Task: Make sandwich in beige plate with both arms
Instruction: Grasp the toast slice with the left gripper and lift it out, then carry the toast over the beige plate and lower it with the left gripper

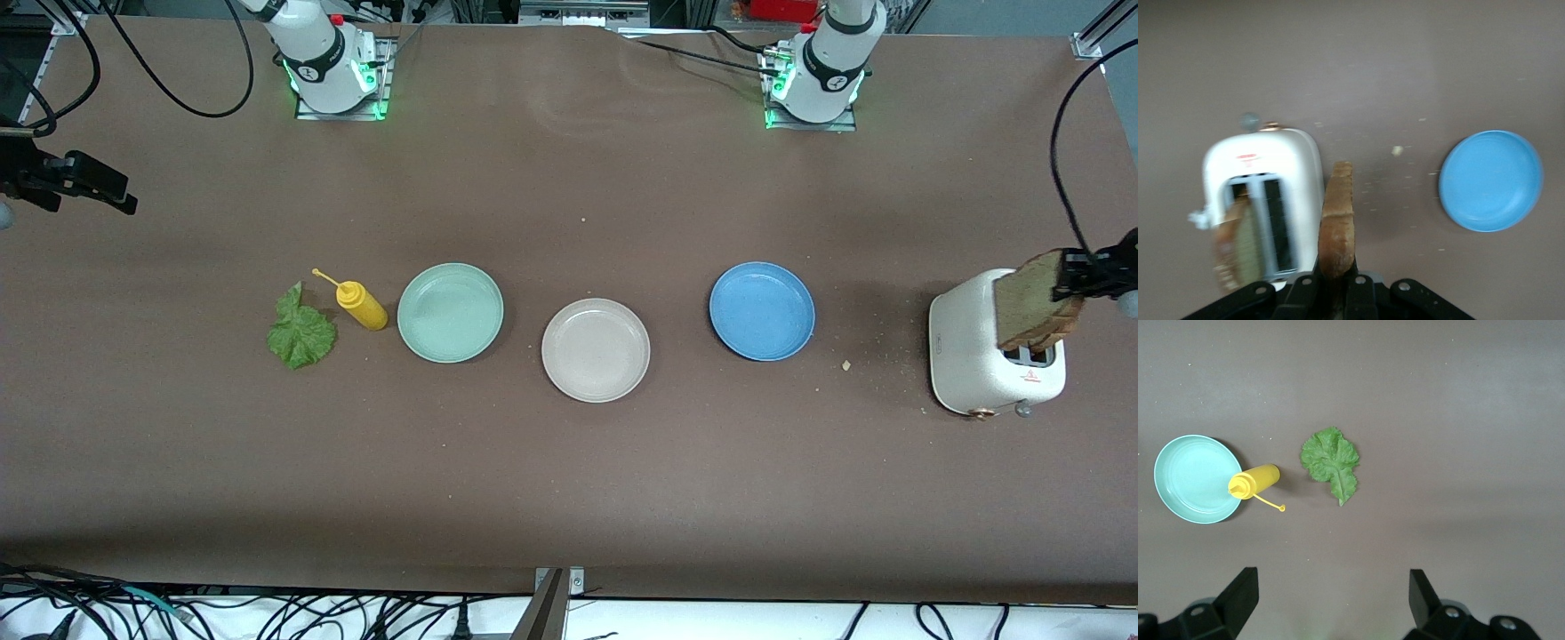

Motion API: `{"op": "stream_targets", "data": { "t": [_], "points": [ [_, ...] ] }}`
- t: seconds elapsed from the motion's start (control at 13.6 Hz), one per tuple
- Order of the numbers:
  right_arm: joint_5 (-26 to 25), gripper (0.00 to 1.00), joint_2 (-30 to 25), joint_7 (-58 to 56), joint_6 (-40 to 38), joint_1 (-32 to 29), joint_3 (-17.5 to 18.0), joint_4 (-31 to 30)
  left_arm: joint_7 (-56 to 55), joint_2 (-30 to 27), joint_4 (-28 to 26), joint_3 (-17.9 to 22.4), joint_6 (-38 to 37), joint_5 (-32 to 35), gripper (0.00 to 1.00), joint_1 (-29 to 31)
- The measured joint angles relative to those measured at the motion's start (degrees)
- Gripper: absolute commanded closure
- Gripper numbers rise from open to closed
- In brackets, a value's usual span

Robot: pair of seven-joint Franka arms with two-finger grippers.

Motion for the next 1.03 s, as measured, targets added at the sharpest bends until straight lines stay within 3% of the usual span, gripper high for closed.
{"op": "stream_targets", "data": {
  "t": [0.29, 0.73, 1.03],
  "points": [
    [0.0, 0.0, 0.0, 0.0, 0.0, 0.0, 0.0, 0.0, -2.5, 3.2, 0.0, -0.3, -3.2, -13.0, 1.0, -4.5],
    [0.0, 0.0, 0.0, 0.0, -0.1, 0.0, 0.0, 0.1, -11.2, 11.7, 0.9, -0.5, -3.3, -27.7, 1.0, -15.4],
    [0.0, 0.0, 0.0, 0.0, -0.1, 0.0, 0.0, 0.1, -14.9, 18.2, 2.8, -0.5, -3.2, -41.4, 1.0, -19.5]
  ]
}}
